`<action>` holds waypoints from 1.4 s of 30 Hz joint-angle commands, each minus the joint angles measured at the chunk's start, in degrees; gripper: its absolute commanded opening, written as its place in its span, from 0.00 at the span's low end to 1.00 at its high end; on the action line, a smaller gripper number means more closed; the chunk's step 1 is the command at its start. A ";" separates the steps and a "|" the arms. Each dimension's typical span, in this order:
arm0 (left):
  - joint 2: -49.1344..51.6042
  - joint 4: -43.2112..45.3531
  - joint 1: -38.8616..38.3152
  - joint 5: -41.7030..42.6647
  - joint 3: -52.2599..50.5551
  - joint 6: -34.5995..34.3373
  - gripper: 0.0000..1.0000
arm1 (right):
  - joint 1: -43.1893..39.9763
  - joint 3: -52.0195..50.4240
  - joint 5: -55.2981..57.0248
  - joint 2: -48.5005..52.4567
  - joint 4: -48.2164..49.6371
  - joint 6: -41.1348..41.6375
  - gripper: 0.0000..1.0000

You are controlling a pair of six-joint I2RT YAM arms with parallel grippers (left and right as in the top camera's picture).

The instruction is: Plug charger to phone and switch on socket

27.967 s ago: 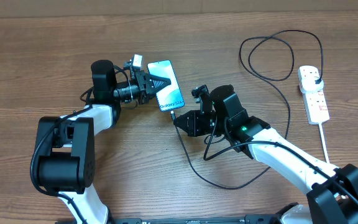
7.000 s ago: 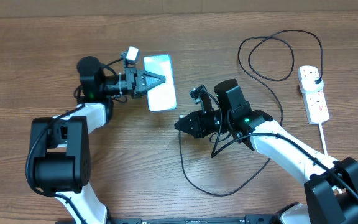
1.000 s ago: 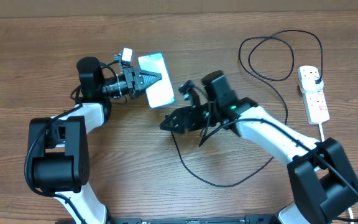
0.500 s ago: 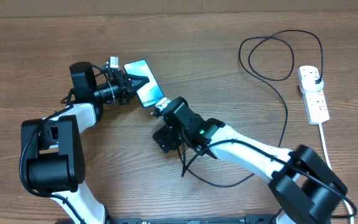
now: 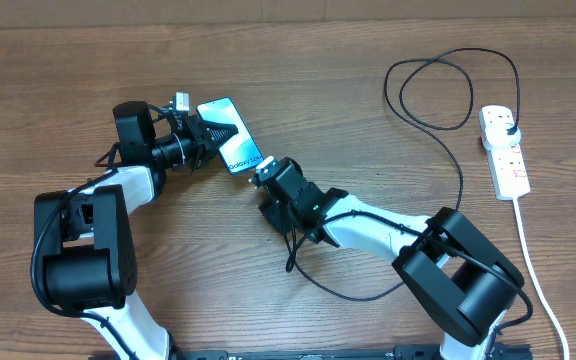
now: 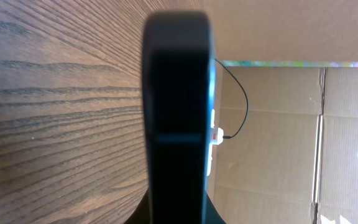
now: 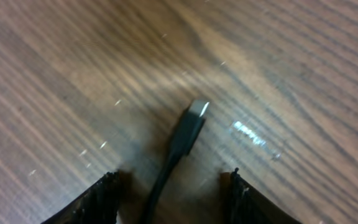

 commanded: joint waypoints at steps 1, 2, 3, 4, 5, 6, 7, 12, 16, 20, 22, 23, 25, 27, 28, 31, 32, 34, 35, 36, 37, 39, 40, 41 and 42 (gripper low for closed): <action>0.07 0.46 0.24 0.50 0.37 1.75 0.04 | -0.85 0.83 1.07 2.45 0.02 -0.17 0.51; 0.07 0.46 0.24 0.50 0.37 1.75 0.04 | -0.85 0.83 1.07 2.64 0.15 -0.26 0.49; 0.07 0.46 0.24 0.48 0.37 1.77 0.04 | -0.85 0.83 1.07 2.91 0.39 -0.39 0.48; 0.07 0.44 0.24 0.48 0.37 1.75 0.04 | -0.85 0.83 1.07 3.23 0.72 -0.48 0.47; 0.07 0.44 0.24 0.46 0.37 1.75 0.04 | -0.85 0.83 1.07 3.61 1.01 -0.57 0.45; 0.07 0.44 0.24 0.44 0.37 1.75 0.04 | -0.85 0.83 1.07 3.93 1.14 -0.57 0.42; 0.07 0.46 0.24 0.44 0.37 1.75 0.04 | -0.85 0.83 1.07 4.33 1.31 -0.57 0.40; 0.07 0.22 0.24 -0.35 0.37 1.73 0.04 | -0.85 0.83 1.03 4.68 1.25 -0.52 0.11; 0.07 -0.72 0.26 -1.11 0.37 1.75 0.04 | -0.85 2.62 0.87 4.55 -3.89 2.16 0.04; 0.07 -1.92 0.26 -2.03 0.37 2.45 0.04 | -1.84 7.41 -4.98 1.55 -15.26 5.86 0.04; 0.07 -1.90 0.26 -1.44 0.37 2.60 0.04 | -3.17 8.37 -11.87 -1.81 -18.58 6.23 0.04; 0.07 -1.86 0.26 -0.74 0.37 2.60 0.04 | -4.13 8.22 -17.40 -4.02 -19.34 6.60 0.04; 0.07 -1.29 0.26 1.33 0.37 2.60 0.04 | -5.99 8.13 -27.06 -7.32 -20.41 7.48 0.04; 0.04 0.39 0.26 4.07 0.37 2.45 0.04 | -7.85 7.76 -34.49 -9.92 -20.74 7.50 0.04; 0.04 1.92 0.26 5.70 0.37 1.46 0.04 | -8.85 7.28 -37.11 -11.02 -20.68 7.85 0.04; 0.02 10.05 0.24 10.80 0.37 -4.00 0.04 | -12.52 3.76 -44.09 -13.75 -18.67 11.45 0.04; 0.02 12.50 0.24 11.61 0.37 -5.66 0.04 | -13.44 2.23 -47.25 -14.16 -16.74 13.03 0.04; 0.02 16.35 0.15 11.74 0.37 -8.33 0.04 | -14.56 -1.03 -53.57 -14.32 -10.62 17.16 0.04; 0.02 17.73 0.04 11.67 0.37 -9.33 0.04 | -14.86 -2.67 -55.39 -14.32 -7.08 19.93 0.04; 0.02 18.80 -0.13 11.47 0.37 -10.21 0.04 | -15.02 -4.07 -55.93 -14.32 -4.04 22.62 0.04; 0.02 19.52 -0.26 11.30 0.37 -10.71 0.04 | -15.06 -5.73 -56.39 -14.32 -0.20 26.32 0.04; 0.02 19.80 -0.52 10.75 0.37 -11.67 0.04 | -15.06 -7.72 -56.50 -14.32 4.90 29.99 0.04; 0.02 19.78 -0.63 10.47 0.37 -11.69 0.04 | -15.06 -8.46 -56.48 -14.32 7.15 31.34 0.04; 0.02 19.78 -0.72 10.29 0.37 -11.91 0.04 | -15.06 -9.16 -56.41 -14.32 9.64 32.35 0.04; 0.02 19.78 -0.90 10.16 0.37 -12.13 0.04 | -15.06 -9.62 -56.11 -14.25 11.82 33.33 0.04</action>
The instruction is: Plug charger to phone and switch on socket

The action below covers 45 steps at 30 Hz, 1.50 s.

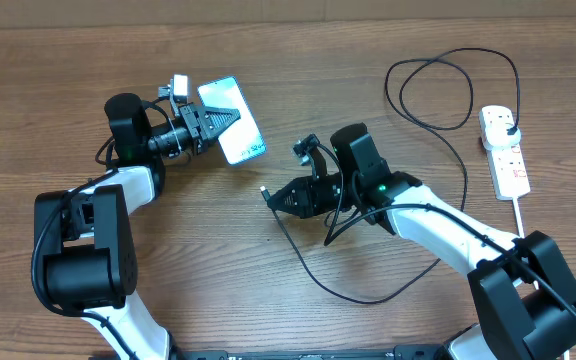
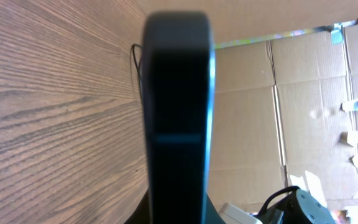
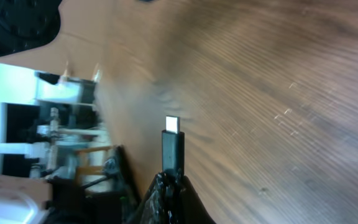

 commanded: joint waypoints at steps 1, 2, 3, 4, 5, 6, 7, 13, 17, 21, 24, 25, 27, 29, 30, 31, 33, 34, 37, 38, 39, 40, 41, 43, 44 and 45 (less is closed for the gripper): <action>-0.07 0.66 -0.98 1.49 0.48 -3.19 0.04 | 0.00 -1.36 -3.48 0.04 5.64 8.41 0.04; -0.07 0.66 -1.18 1.51 0.48 -3.19 0.04 | 0.02 -1.36 -3.04 0.04 6.64 8.39 0.04; -0.07 0.63 -1.42 1.53 0.48 -3.37 0.04 | 0.02 -1.36 -2.12 0.04 7.54 8.41 0.04; -0.07 0.63 -1.70 1.53 0.48 -3.37 0.04 | 0.02 -1.36 -0.59 0.04 7.96 8.41 0.04; -0.07 0.63 -2.03 1.55 0.48 -3.37 0.04 | 0.02 -1.36 0.87 0.04 7.98 8.41 0.04; -0.07 0.63 -2.36 1.55 0.48 -3.56 0.04 | 0.02 -1.36 2.03 0.09 8.00 8.37 0.04; -0.07 0.66 -2.73 1.55 0.48 -3.56 0.04 | 0.02 -1.36 2.62 0.17 8.02 8.35 0.04; -0.07 0.61 -3.76 1.84 0.48 -3.54 0.04 | -0.04 -1.36 7.04 0.74 8.11 7.87 0.04; -0.04 0.61 -3.78 2.43 0.48 -3.08 0.04 | -0.04 -1.36 8.13 0.79 8.81 7.87 0.04; -0.04 0.59 -3.78 2.67 0.48 -3.02 0.04 | -0.07 -1.36 9.03 0.81 9.40 7.87 0.04; -0.04 0.39 -3.78 2.67 0.48 -1.99 0.04 | -0.15 -1.36 9.01 0.81 9.73 7.87 0.04; -0.04 0.39 -3.78 2.67 0.48 -1.97 0.04 | -0.15 -1.36 9.03 0.81 9.77 7.87 0.04; -0.04 0.39 -3.78 2.67 0.48 -1.97 0.04 | -0.15 -1.36 9.16 0.81 9.77 7.89 0.04; -0.04 0.39 -3.78 2.67 0.48 -1.97 0.04 | -0.15 -1.36 9.11 0.81 9.81 7.91 0.04; -0.04 0.37 -3.78 2.67 0.48 -1.84 0.04 | -0.15 -1.36 9.11 0.81 9.81 7.89 0.04; -0.04 0.39 -3.78 2.67 0.48 -1.75 0.04 | -0.15 -1.36 9.05 0.81 9.86 7.89 0.04; -0.04 0.37 -3.78 2.64 0.48 -1.57 0.04 | -0.15 -1.36 8.35 0.81 10.16 7.91 0.04; -0.04 0.37 -3.78 2.64 0.48 -1.42 0.04 | -0.15 -1.36 8.04 0.81 10.38 7.91 0.04; -0.04 0.37 -3.78 2.60 0.48 -0.94 0.04 | -0.15 -1.33 7.43 0.81 10.58 7.93 0.04; -0.04 0.22 -3.78 2.62 0.48 -0.68 0.04 | -0.15 -1.33 7.39 0.81 10.58 7.96 0.04; -0.04 -0.04 -3.78 2.56 0.48 -0.46 0.04 | -0.15 -1.33 7.08 0.81 10.58 7.93 0.04; -0.04 -0.28 -3.78 2.56 0.48 -0.46 0.04 | -0.15 -1.33 6.99 0.81 10.60 7.93 0.04; -0.04 -0.68 -3.78 2.40 0.48 -0.42 0.04 | -0.15 -1.33 6.99 0.81 10.60 7.93 0.04; -0.04 -1.36 -3.78 2.21 0.48 -0.04 0.04 | -0.15 -1.33 6.99 0.81 10.60 7.93 0.04; -0.04 -1.40 -3.78 2.21 0.46 -0.04 0.04 | -0.15 -1.33 6.99 0.81 10.60 7.93 0.04; -0.04 -1.46 -3.78 2.21 0.48 -0.04 0.04 | -0.15 -1.33 6.99 0.81 10.60 7.93 0.04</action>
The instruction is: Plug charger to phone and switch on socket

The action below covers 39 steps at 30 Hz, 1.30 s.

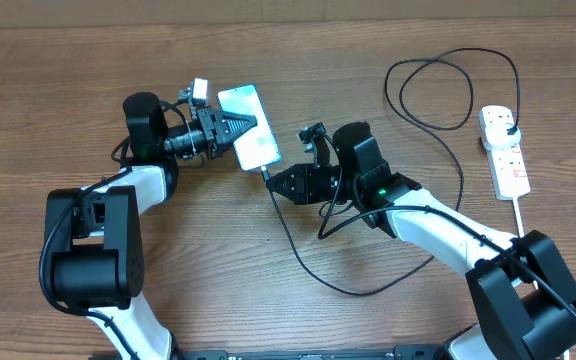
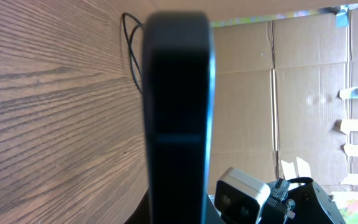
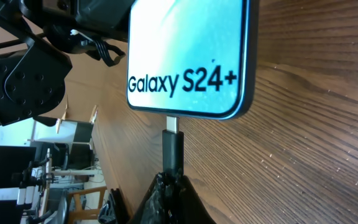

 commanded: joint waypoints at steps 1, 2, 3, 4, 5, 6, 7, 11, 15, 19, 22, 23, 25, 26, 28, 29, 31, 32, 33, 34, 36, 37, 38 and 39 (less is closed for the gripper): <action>-0.04 0.11 -0.02 1.16 0.46 1.55 0.04 | -0.24 -0.15 -0.90 0.70 0.52 0.00 0.04; -0.04 0.11 -0.02 1.16 0.48 1.55 0.04 | -0.24 -0.15 -0.90 0.70 0.52 0.00 0.04; -0.04 0.09 -0.02 1.18 0.48 1.55 0.04 | -0.24 -0.15 -0.87 0.70 0.55 0.00 0.04; -0.04 0.09 -0.04 1.25 0.48 1.53 0.04 | -0.24 -0.15 -0.85 0.70 0.55 -0.02 0.04; -0.04 0.09 -0.07 1.42 0.48 1.53 0.04 | -0.24 -0.15 -0.83 0.70 0.55 -0.02 0.04; -0.04 0.09 -0.09 1.55 0.48 1.53 0.04 | -0.24 -0.15 -0.74 0.70 0.55 -0.02 0.04; -0.04 0.09 -0.09 1.57 0.48 1.53 0.04 | -0.24 -0.15 -0.50 0.70 0.52 0.00 0.04; -0.04 0.09 -0.09 1.66 0.46 1.51 0.04 | -0.24 -0.15 -0.42 0.70 0.55 0.00 0.04; -0.04 0.09 -0.13 1.73 0.46 1.53 0.04 | -0.24 -0.15 -0.37 0.70 0.61 -0.02 0.04; -0.04 0.11 -0.68 1.75 0.46 1.53 0.04 | -0.24 -0.15 -0.39 0.70 0.85 0.00 0.04; -0.04 0.11 -1.14 1.75 0.48 1.53 0.04 | -0.24 -0.15 -0.42 0.81 0.85 0.00 0.04; -0.04 0.13 -1.20 1.75 0.48 1.53 0.04 | -0.24 -0.15 -0.42 0.90 0.85 0.00 0.04; -0.04 0.13 -1.18 1.75 0.46 1.53 0.04 | -0.24 -0.15 -0.42 0.92 0.79 0.00 0.04; -0.04 0.13 -1.18 1.75 0.46 1.53 0.04 | -0.24 -0.15 -0.42 0.92 0.74 0.00 0.04; -0.04 0.22 -1.14 1.75 0.48 1.53 0.04 | -0.24 -0.15 -0.42 0.92 0.68 0.02 0.04; -0.04 0.26 -1.14 1.75 0.46 1.53 0.04 | -0.24 -0.15 -0.42 0.92 0.66 0.00 0.04; -0.04 0.26 -1.14 1.77 0.48 1.53 0.04 | -0.24 -0.15 -0.37 0.92 0.50 0.00 0.04; -0.04 0.26 -1.14 1.90 0.48 1.53 0.04 | -0.24 -0.15 -0.22 0.92 0.46 0.00 0.04; -0.04 0.26 -1.14 1.99 0.46 1.53 0.04 | -0.24 -0.15 -0.17 0.92 0.46 0.00 0.04; -0.04 0.26 -1.14 2.01 0.48 1.53 0.04 | -0.24 -0.15 0.04 0.92 0.46 0.00 0.04; -0.04 0.26 -1.14 2.03 0.46 1.53 0.04 | -0.24 -0.15 0.20 0.92 0.42 0.02 0.04; -0.04 0.26 -1.14 2.03 0.46 1.53 0.04 | -0.24 -0.15 0.20 0.92 0.28 0.02 0.04; -0.04 0.26 -1.14 2.03 0.46 1.53 0.04 | -0.24 -0.15 0.20 0.92 0.24 0.02 0.04; -0.04 0.26 -1.14 2.10 0.48 1.55 0.04 | -0.24 -0.15 0.20 0.92 0.24 0.02 0.04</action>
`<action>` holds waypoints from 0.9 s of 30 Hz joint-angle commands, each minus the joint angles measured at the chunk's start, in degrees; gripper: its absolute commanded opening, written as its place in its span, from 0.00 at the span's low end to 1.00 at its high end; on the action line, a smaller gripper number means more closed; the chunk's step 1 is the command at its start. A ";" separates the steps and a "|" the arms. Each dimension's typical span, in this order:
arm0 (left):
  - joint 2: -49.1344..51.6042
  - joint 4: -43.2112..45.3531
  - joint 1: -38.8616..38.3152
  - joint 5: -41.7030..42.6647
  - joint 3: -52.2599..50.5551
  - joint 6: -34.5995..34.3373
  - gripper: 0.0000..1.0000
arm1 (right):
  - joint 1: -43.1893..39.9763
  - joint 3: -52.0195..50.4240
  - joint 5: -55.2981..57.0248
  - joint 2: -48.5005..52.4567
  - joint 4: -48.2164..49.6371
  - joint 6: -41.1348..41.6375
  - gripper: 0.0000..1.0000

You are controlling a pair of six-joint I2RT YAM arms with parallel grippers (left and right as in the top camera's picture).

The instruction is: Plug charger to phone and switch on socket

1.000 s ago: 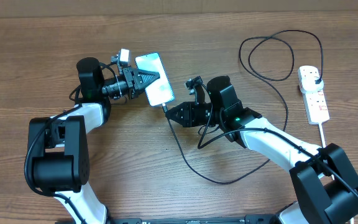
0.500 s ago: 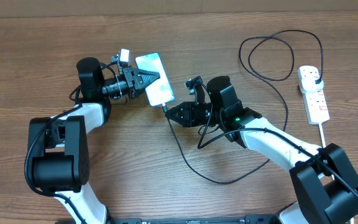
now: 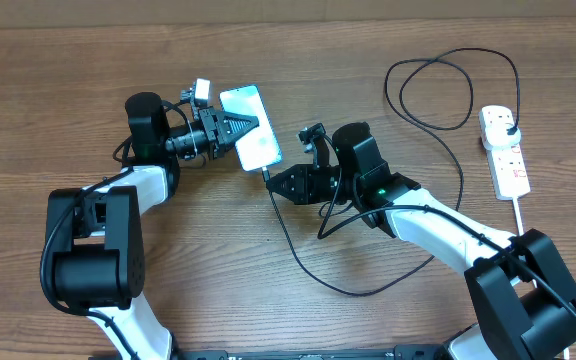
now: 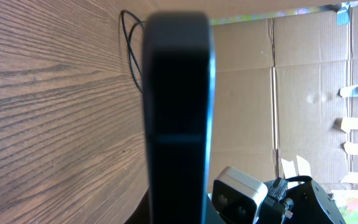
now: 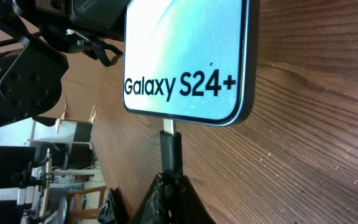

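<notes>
The phone [image 3: 249, 127], its lit screen reading "Galaxy S24+" [image 5: 188, 59], is held tilted above the table by my left gripper [image 3: 230, 126], shut on it. In the left wrist view the phone's dark edge [image 4: 178, 112] fills the middle. My right gripper [image 3: 273, 181] is shut on the black charger plug [image 5: 170, 149], whose metal tip touches the phone's bottom edge. The black cable [image 3: 438, 190] runs across the table to the white socket strip [image 3: 504, 150] at the right.
Cardboard walls [image 4: 272, 93] stand beyond the table's far edge. The cable makes a loop [image 3: 438, 90] at the back right and a slack curve [image 3: 348, 285] in front of the right arm.
The plug's tip sits slightly closer in to the phone's bottom edge. Both arms are almost where they were.
First the plug lay on the table between my right gripper's open fingers while the left held the phone. Then the right gripper held the plug up, apart from the phone. Later the plug's tip met the phone's bottom edge, where it stays.
</notes>
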 commanded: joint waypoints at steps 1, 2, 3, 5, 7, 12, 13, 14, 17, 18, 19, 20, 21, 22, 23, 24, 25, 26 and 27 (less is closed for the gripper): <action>-0.04 0.42 -0.48 2.19 0.46 1.51 0.04 | -0.24 -0.15 0.13 0.57 0.28 0.04 0.04; -0.04 0.42 -0.48 2.23 0.46 1.53 0.04 | -0.24 -0.15 0.13 0.57 0.33 0.04 0.04; -0.04 0.42 -0.48 2.43 0.48 1.57 0.04 | -0.24 -0.15 0.15 0.57 0.35 0.04 0.04; -0.04 0.42 -0.48 3.06 0.48 2.47 0.04 | -0.33 -0.15 0.15 0.57 0.35 0.07 0.04; -0.04 0.42 -0.48 3.74 0.46 3.06 0.04 | -0.68 -0.15 0.13 0.57 0.35 0.31 0.04; -0.04 0.42 -0.48 4.76 0.46 4.13 0.04 | -1.64 -0.15 0.11 0.57 0.61 1.53 0.04; -0.04 0.42 -0.48 4.79 0.46 4.13 0.04 | -1.66 -0.15 0.11 0.57 0.70 1.53 0.04; -0.04 0.42 -0.48 4.79 0.46 4.20 0.04 | -1.68 -0.15 0.11 0.57 0.87 1.55 0.04; -0.04 0.39 -0.50 5.22 0.48 4.55 0.04 | -1.68 -0.15 0.09 0.57 1.68 2.47 0.04; -0.04 0.39 -0.50 5.31 0.48 4.55 0.04 | -1.68 -0.15 0.09 0.57 2.14 2.89 0.04; -0.04 0.39 -0.52 5.38 0.46 4.52 0.04 | -1.68 -0.15 0.09 0.57 2.67 3.08 0.04; -0.04 0.37 -0.55 5.40 0.48 4.52 0.04 | -1.68 -0.15 0.09 0.57 3.26 3.28 0.04; -0.04 0.37 -0.59 5.42 0.46 4.52 0.04 | -1.68 -0.15 0.11 0.57 3.63 3.41 0.04; -0.04 0.37 -0.63 5.44 0.48 4.50 0.04 | -1.68 -0.15 0.13 0.57 4.07 3.76 0.04; -0.04 0.37 -0.68 5.44 0.48 4.50 0.04 | -1.68 -0.15 0.13 0.57 4.44 4.02 0.04; -0.04 0.37 -0.79 5.42 0.48 4.50 0.04 | -1.68 -0.15 0.15 0.57 4.70 4.15 0.04; -0.04 0.37 -0.87 5.40 0.48 4.50 0.04 | -1.68 -0.15 0.20 0.57 4.85 4.15 0.04; -0.04 0.37 -0.94 5.40 0.48 4.50 0.04 | -1.68 -0.15 0.48 0.57 4.85 4.22 0.04; -0.04 0.37 -0.96 5.40 0.48 4.50 0.04 | -1.68 -0.15 0.79 0.57 4.83 4.33 0.04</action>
